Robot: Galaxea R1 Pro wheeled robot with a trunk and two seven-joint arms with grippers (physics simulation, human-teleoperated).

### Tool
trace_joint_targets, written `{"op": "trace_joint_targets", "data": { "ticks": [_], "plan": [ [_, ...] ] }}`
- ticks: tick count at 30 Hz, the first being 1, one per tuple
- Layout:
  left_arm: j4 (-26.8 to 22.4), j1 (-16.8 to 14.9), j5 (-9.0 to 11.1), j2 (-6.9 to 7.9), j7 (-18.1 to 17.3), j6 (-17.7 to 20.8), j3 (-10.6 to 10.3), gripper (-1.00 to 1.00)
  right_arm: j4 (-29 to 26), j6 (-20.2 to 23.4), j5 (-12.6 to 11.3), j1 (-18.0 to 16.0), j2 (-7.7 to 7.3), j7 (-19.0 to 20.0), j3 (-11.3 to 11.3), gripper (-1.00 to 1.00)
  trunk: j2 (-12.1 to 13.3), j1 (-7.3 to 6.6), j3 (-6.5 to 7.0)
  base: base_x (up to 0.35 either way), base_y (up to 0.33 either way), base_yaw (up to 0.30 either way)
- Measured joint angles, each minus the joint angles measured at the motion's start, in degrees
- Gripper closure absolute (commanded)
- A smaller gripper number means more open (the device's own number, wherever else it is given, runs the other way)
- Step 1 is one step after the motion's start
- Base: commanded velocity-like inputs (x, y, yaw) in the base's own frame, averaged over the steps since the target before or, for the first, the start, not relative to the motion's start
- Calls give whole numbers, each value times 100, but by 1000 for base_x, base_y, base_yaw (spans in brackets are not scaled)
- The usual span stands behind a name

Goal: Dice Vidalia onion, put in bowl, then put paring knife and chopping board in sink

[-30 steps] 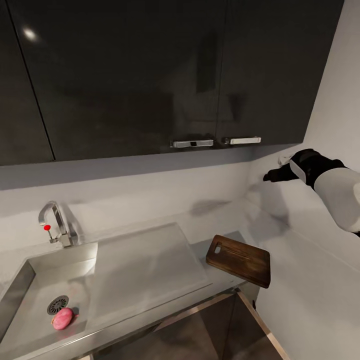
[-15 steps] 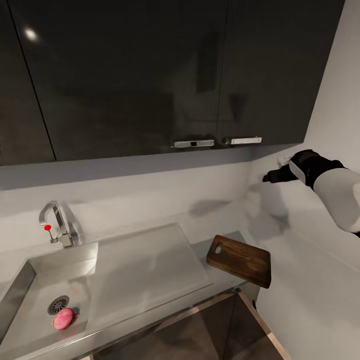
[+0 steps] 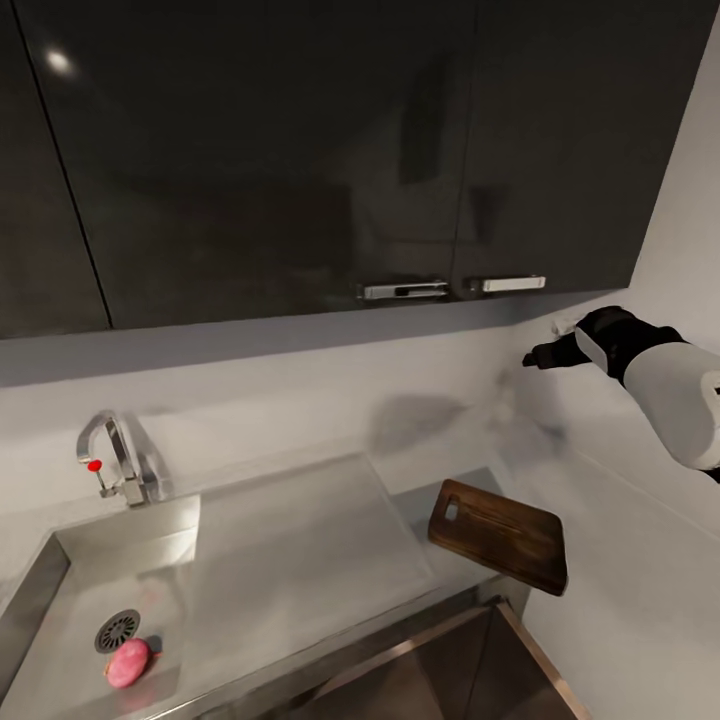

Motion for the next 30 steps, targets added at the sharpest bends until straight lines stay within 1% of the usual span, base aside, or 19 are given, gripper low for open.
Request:
{"op": "trace_joint_targets", "data": {
  "ticks": [7, 17, 30],
  "plan": [
    [0, 0, 2, -1, 0, 8, 0, -100, 1, -6, -4, 1, -5, 0, 0, -100, 0, 2, 0, 21, 31, 0],
    [-1, 0, 2, -3, 0, 12, 0, -100, 1, -6, -5, 9, -6, 1, 1, -100, 0, 2, 1, -98, 129, 0],
    [0, 0, 0, 1, 0, 13, 0, -100, 1, -6, -7, 10, -4, 42, 0, -100, 0, 2, 0, -13, 8, 0]
  ]
}}
